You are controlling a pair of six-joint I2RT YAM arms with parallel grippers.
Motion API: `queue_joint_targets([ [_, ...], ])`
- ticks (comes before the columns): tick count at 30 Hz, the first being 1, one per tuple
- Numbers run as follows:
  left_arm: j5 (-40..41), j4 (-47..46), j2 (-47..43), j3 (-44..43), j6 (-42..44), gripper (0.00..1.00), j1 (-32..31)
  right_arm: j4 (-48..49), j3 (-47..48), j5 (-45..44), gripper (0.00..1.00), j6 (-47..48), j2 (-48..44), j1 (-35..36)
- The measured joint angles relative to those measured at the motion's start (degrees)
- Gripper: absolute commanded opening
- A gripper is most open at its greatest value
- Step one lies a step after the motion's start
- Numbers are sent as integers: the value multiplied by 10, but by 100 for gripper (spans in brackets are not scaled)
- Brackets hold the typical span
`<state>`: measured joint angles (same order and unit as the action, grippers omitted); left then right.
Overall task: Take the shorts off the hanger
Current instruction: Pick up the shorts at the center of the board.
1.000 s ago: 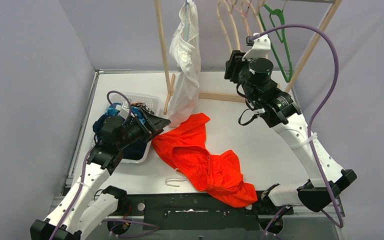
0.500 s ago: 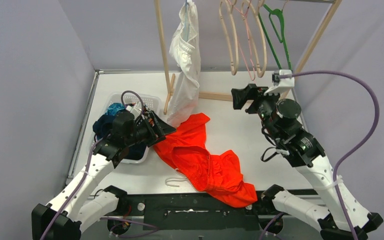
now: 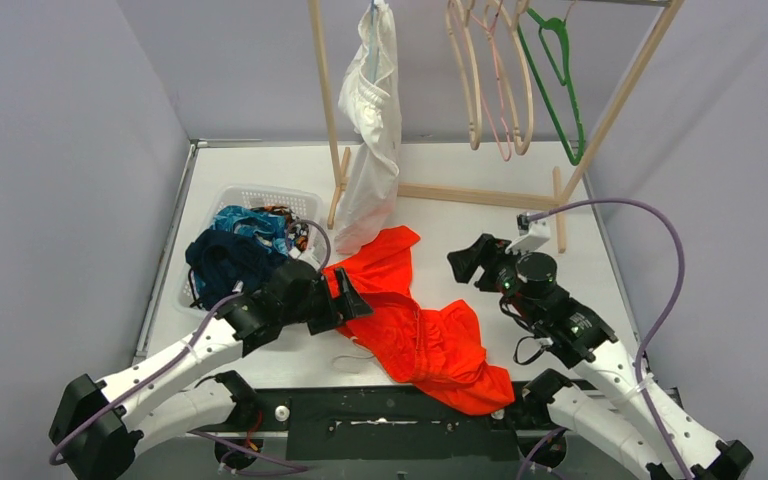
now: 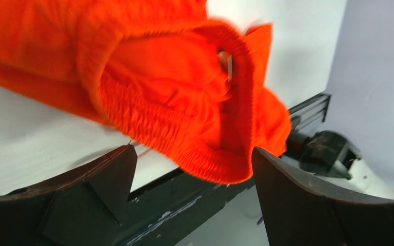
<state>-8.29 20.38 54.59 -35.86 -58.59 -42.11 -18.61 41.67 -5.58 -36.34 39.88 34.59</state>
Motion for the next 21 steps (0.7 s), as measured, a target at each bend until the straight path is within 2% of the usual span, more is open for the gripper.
queue_joint_targets([
  [5,3,-45,-2,88,-50,83,-39,-3,-93,27,61,-89,11,0],
  [9,-1,-97,-3,152,-98,83,-44,27,-141,68,56,-148,71,8],
  [13,-9,-143,2,172,-132,83,-50,87,-170,98,49,-188,138,35],
  [14,-12,-161,7,172,-138,83,-52,102,-171,106,45,-197,158,42],
  [16,-18,-194,22,173,-149,83,-55,131,-169,120,25,-202,194,52],
  [17,-22,-214,34,173,-157,83,-57,142,-166,125,21,-203,215,58],
  [21,-24,-265,73,174,-172,83,-75,165,-143,132,19,-213,290,92],
])
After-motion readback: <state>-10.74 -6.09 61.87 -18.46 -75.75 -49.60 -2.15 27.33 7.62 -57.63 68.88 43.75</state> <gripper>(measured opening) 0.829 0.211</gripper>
